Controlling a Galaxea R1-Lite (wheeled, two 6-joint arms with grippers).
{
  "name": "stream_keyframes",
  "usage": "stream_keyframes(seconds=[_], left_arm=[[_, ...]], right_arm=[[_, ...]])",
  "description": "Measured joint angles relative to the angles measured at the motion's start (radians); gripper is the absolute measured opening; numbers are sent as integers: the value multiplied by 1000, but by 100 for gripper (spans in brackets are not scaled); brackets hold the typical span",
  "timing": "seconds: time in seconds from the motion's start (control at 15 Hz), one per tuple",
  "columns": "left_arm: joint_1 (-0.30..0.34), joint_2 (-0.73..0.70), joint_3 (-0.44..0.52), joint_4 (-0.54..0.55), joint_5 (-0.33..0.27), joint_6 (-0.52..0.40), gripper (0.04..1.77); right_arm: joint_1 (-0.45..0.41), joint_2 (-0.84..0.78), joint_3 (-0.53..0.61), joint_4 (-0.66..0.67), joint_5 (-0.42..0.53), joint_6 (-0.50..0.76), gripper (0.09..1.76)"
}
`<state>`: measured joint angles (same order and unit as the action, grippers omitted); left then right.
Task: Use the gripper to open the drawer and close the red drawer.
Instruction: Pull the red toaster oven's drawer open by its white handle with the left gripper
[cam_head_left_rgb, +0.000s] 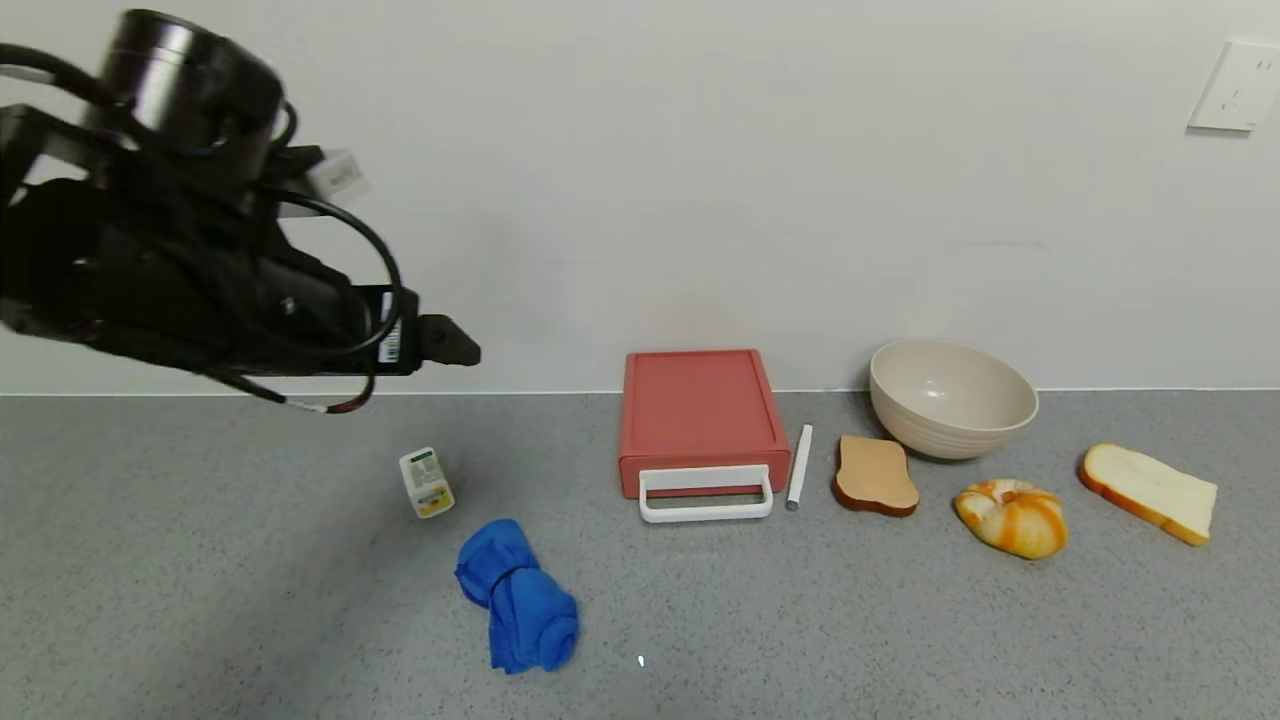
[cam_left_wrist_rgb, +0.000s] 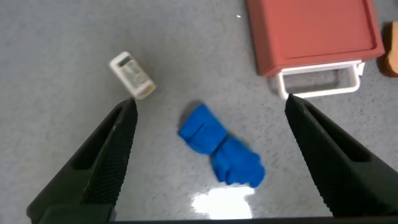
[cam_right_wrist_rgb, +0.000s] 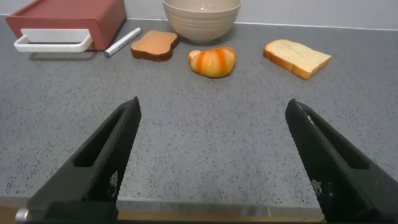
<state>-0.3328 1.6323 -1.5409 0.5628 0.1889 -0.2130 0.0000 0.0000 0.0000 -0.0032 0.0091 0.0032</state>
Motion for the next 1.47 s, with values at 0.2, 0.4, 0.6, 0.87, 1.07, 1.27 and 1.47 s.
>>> stream_keyframes(seconds=[0.2, 0.4, 0.6, 0.87, 1.07, 1.27, 1.47], left_arm=[[-101, 173, -176, 63, 22, -89, 172], [-184, 306, -259, 78, 21, -128, 172], [-236, 389, -276, 76, -31, -79, 172], [-253, 436, -276, 72, -211, 77, 172], [-254, 451, -267, 73, -367, 164, 172], [-253, 475, -263, 73, -427, 309, 172], [-251, 510, -265, 66, -463, 380, 172]], right_arm=[[0, 0, 0, 0, -1, 0, 171], [0, 0, 0, 0, -1, 0, 171], [0, 0, 0, 0, -2, 0, 171], [0, 0, 0, 0, -1, 0, 171], [0, 0, 0, 0, -2, 0, 171], [1, 0, 0, 0, -2, 0, 171], [0, 0, 0, 0, -2, 0, 171]])
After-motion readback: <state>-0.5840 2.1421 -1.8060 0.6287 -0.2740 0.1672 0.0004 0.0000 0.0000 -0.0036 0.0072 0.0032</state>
